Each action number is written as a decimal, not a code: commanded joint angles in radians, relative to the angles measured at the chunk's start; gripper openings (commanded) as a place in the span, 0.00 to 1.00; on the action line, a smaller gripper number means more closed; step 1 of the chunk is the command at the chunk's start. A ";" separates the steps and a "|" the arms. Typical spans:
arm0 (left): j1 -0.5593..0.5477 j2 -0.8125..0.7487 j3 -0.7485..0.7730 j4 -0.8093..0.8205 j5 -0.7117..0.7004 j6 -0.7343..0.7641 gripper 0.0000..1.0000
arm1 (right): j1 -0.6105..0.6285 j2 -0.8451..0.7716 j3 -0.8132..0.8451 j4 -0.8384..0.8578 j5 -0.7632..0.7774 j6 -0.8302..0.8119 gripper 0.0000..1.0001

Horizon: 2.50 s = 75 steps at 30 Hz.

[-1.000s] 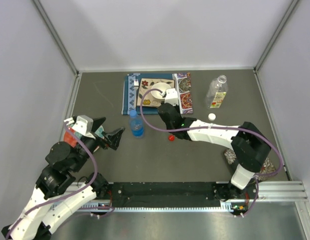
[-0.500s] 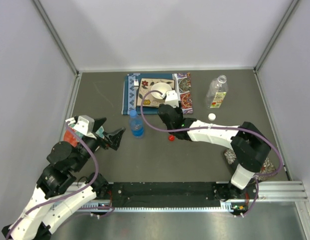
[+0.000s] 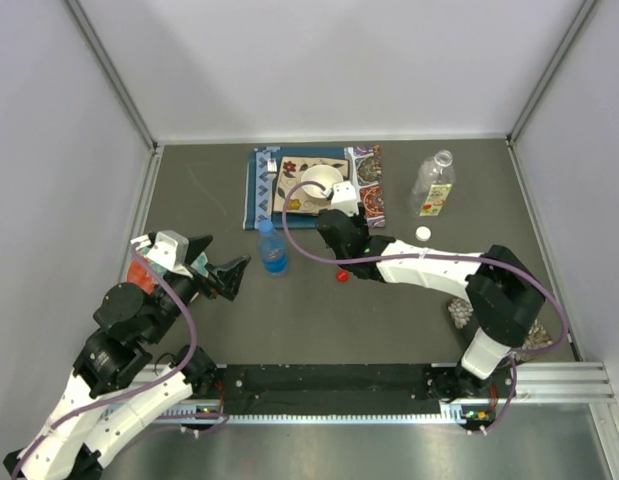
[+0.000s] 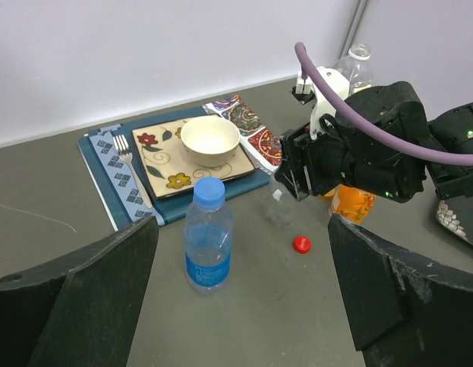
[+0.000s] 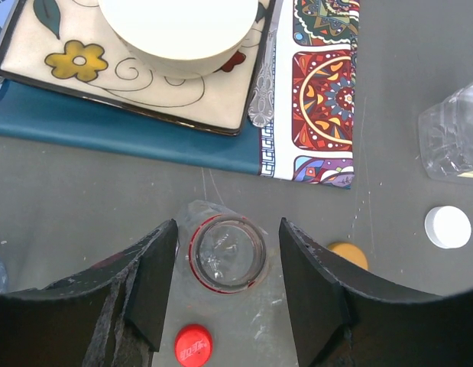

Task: Unscrew the bottle caps

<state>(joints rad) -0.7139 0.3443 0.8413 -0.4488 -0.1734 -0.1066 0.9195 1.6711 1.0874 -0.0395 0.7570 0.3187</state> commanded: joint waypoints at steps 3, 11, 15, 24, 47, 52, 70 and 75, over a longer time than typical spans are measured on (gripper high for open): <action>0.002 0.004 -0.002 0.027 0.005 -0.011 0.98 | -0.004 -0.044 0.031 -0.011 -0.010 0.016 0.59; 0.002 0.002 -0.001 0.022 0.011 -0.013 0.98 | 0.010 -0.048 0.054 -0.028 -0.008 0.011 0.63; 0.002 0.004 0.002 0.022 0.017 -0.013 0.98 | 0.021 -0.056 0.071 -0.043 -0.004 0.008 0.64; 0.002 0.001 0.005 0.022 -0.003 -0.005 0.98 | 0.090 -0.181 0.273 -0.169 0.030 -0.082 0.74; 0.002 0.070 0.028 -0.292 -0.522 -0.289 0.99 | 0.170 0.025 0.532 -0.161 -0.582 -0.121 0.78; 0.002 0.036 0.013 -0.289 -0.494 -0.278 0.99 | 0.170 0.117 0.575 -0.171 -0.568 -0.121 0.78; 0.002 0.004 -0.022 -0.274 -0.468 -0.265 0.99 | 0.170 0.200 0.577 -0.200 -0.447 -0.102 0.53; 0.002 0.002 -0.021 -0.235 -0.431 -0.240 0.99 | 0.170 0.119 0.525 -0.201 -0.429 -0.096 0.29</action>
<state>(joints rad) -0.7139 0.3553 0.8249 -0.7555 -0.6399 -0.3683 1.0790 1.8858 1.6363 -0.2550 0.2951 0.2142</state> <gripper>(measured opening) 0.987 0.376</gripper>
